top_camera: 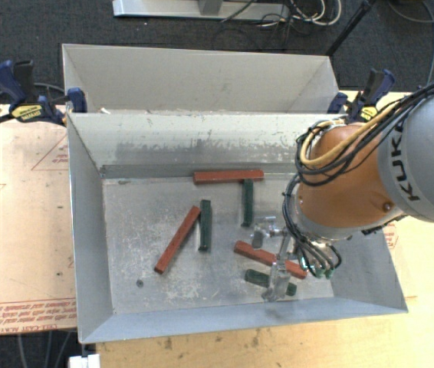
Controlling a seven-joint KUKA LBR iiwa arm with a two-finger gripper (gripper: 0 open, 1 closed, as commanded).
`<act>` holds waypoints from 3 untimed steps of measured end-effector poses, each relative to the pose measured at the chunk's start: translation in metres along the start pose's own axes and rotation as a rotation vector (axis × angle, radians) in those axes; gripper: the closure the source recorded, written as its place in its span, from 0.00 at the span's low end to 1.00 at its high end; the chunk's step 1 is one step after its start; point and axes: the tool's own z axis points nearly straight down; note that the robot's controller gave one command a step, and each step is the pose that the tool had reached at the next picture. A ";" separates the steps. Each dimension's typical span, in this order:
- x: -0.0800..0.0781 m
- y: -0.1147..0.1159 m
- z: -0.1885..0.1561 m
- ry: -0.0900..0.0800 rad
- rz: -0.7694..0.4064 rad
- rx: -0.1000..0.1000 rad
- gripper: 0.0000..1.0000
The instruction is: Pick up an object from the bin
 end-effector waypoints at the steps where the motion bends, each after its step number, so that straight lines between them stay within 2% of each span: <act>1: -0.020 -0.030 0.087 -0.008 0.085 0.000 0.00; 2: -0.022 -0.029 0.081 -0.012 0.083 -0.001 1.00; 3: -0.042 -0.008 -0.061 -0.018 0.092 -0.001 1.00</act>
Offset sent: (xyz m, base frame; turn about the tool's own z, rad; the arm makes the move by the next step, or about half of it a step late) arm 0.0188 -0.0291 -0.0836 0.0835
